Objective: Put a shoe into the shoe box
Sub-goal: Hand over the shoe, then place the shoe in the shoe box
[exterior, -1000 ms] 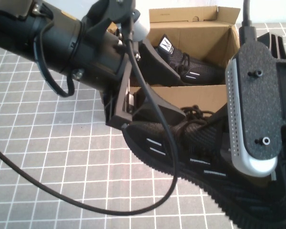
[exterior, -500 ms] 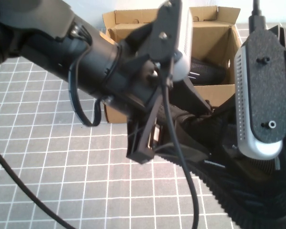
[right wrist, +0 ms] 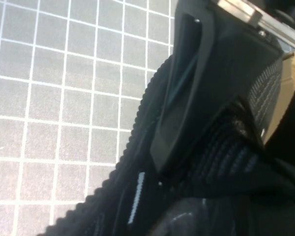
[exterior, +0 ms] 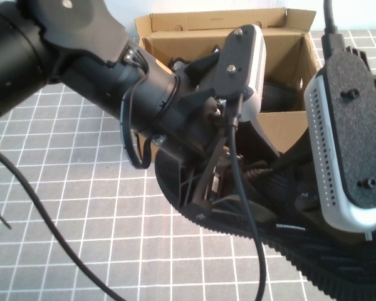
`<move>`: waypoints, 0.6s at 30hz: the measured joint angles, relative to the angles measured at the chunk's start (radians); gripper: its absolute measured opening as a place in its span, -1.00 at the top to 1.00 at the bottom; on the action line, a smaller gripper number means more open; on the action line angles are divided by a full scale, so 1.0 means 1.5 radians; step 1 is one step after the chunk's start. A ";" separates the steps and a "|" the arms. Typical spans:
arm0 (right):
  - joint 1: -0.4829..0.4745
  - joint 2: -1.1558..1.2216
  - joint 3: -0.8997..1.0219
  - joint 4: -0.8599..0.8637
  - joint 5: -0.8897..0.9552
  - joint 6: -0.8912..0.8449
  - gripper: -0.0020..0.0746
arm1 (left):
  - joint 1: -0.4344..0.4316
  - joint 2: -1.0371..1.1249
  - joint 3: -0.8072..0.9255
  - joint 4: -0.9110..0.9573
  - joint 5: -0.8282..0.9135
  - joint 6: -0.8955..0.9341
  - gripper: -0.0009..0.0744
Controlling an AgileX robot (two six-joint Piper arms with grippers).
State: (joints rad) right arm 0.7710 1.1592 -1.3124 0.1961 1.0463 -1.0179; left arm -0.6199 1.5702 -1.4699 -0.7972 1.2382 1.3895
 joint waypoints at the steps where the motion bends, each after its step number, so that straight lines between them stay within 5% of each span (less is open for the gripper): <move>1: 0.000 0.001 0.000 0.000 0.003 0.000 0.96 | 0.000 0.001 0.000 -0.003 0.000 0.000 -0.37; 5: 0.000 0.001 0.000 0.000 0.005 -0.001 0.96 | 0.000 0.009 0.000 -0.011 0.005 0.001 -0.18; 13: -0.003 0.002 0.001 0.001 0.005 -0.003 0.96 | -0.004 0.012 0.000 -0.013 0.011 0.020 0.77; 18: -0.006 0.002 0.003 0.001 -0.002 0.021 0.90 | -0.004 0.012 0.000 -0.010 -0.007 0.010 0.89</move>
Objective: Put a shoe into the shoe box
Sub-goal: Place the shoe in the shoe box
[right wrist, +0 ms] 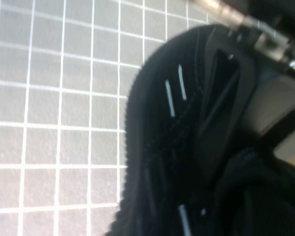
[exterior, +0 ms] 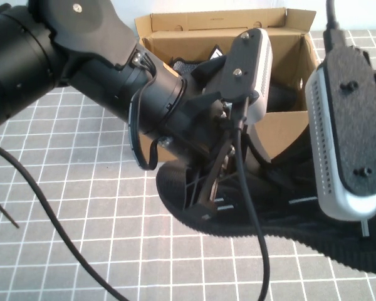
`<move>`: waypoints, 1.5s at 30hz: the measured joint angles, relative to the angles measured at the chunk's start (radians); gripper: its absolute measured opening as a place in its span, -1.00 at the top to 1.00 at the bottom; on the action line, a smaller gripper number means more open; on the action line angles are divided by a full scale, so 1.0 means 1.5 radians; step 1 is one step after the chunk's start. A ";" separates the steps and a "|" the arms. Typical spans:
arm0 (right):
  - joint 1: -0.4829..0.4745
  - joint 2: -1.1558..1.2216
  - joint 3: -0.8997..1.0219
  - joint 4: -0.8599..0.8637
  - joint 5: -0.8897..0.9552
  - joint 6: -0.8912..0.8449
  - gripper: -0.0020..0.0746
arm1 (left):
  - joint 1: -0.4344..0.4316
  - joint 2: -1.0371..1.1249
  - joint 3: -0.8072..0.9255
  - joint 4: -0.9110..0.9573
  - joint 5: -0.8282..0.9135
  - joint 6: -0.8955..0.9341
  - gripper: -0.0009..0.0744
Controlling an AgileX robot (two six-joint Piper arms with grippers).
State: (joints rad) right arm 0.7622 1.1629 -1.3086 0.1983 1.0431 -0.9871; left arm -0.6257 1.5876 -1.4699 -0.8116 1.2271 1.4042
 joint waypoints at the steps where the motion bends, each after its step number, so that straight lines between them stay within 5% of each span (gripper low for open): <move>1: 0.000 0.000 0.000 0.000 -0.002 0.018 0.84 | 0.000 0.000 0.000 0.007 -0.007 -0.005 0.90; 6: 0.000 -0.012 -0.001 -0.040 -0.009 0.177 0.24 | 0.000 0.008 0.000 0.059 -0.067 -0.027 0.91; 9: 0.001 -0.029 -0.001 -0.095 0.006 0.270 0.11 | 0.000 0.013 0.004 0.069 -0.112 -0.040 0.92; 13: 0.001 -0.074 -0.001 -0.155 0.044 0.360 0.23 | 0.000 0.013 0.004 0.069 -0.169 -0.044 0.92; 20: 0.001 -0.161 -0.004 -0.186 0.134 0.520 0.83 | 0.000 0.018 -0.004 0.111 -0.334 -0.044 0.92; 23: 0.001 -0.176 -0.001 -0.187 0.145 0.554 0.94 | 0.007 0.038 -0.031 0.128 -0.367 -0.044 0.92; 45: 0.001 -0.180 0.058 -0.203 0.150 0.596 0.99 | 0.088 0.262 -0.246 0.120 -0.276 0.056 0.92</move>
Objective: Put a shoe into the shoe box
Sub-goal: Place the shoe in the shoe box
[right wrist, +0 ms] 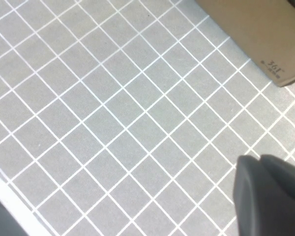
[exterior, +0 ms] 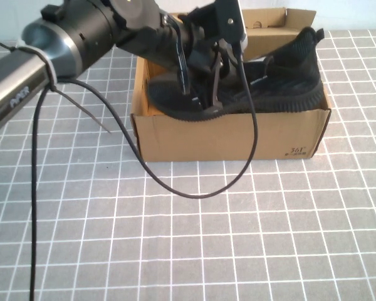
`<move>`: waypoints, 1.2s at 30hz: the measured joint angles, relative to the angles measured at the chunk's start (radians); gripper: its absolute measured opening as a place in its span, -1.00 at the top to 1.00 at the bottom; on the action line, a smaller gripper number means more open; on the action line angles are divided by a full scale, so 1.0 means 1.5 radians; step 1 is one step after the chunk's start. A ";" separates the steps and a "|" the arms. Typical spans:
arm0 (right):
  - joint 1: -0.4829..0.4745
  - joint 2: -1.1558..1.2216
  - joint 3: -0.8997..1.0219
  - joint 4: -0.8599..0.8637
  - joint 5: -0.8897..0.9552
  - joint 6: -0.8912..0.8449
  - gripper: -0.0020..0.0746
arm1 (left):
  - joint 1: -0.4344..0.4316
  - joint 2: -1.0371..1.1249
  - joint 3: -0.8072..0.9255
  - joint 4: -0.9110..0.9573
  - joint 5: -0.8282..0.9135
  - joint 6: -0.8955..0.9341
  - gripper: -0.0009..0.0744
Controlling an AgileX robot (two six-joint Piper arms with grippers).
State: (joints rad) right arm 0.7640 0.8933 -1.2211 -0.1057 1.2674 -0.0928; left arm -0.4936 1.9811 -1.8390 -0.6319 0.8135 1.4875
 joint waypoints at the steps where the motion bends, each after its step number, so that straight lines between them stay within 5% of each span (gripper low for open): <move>1: 0.000 0.000 0.000 0.000 0.000 0.000 0.99 | 0.000 0.004 0.000 -0.004 0.002 0.000 0.92; 36: 0.000 0.000 0.034 0.000 -0.004 0.003 0.99 | 0.000 0.072 -0.035 -0.018 -0.053 0.060 0.92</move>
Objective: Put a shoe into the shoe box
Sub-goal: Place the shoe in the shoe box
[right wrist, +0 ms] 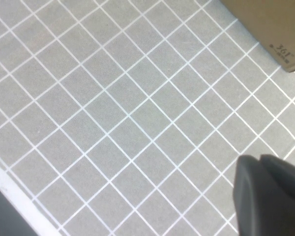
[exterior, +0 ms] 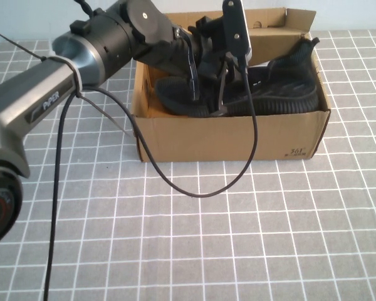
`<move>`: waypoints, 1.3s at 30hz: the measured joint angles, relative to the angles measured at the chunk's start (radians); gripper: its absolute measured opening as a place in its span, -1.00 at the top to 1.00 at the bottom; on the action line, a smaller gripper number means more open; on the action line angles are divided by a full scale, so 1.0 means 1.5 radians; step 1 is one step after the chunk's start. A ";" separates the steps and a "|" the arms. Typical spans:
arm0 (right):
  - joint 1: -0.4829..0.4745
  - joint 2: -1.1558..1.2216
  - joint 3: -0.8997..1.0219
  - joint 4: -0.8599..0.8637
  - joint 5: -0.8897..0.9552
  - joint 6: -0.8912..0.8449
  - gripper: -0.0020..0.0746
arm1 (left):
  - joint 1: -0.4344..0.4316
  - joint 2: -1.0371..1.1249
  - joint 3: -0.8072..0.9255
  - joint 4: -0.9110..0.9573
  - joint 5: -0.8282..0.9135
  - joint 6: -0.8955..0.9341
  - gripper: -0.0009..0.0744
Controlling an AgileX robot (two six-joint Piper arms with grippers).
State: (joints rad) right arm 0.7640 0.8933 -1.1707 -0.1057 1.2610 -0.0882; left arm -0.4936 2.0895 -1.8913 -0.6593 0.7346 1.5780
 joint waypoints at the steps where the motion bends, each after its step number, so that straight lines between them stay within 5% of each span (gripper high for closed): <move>1: 0.000 0.000 0.000 0.000 0.000 0.000 0.99 | 0.000 0.001 0.000 0.000 -0.001 0.005 0.92; 39: 0.000 0.000 0.000 0.000 -0.017 0.000 0.99 | 0.023 0.047 -0.005 -0.045 0.075 0.072 0.93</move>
State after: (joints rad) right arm 0.7640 0.8933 -1.1707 -0.1057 1.2357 -0.0882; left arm -0.4597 2.1601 -1.8986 -0.7264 0.8474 1.6865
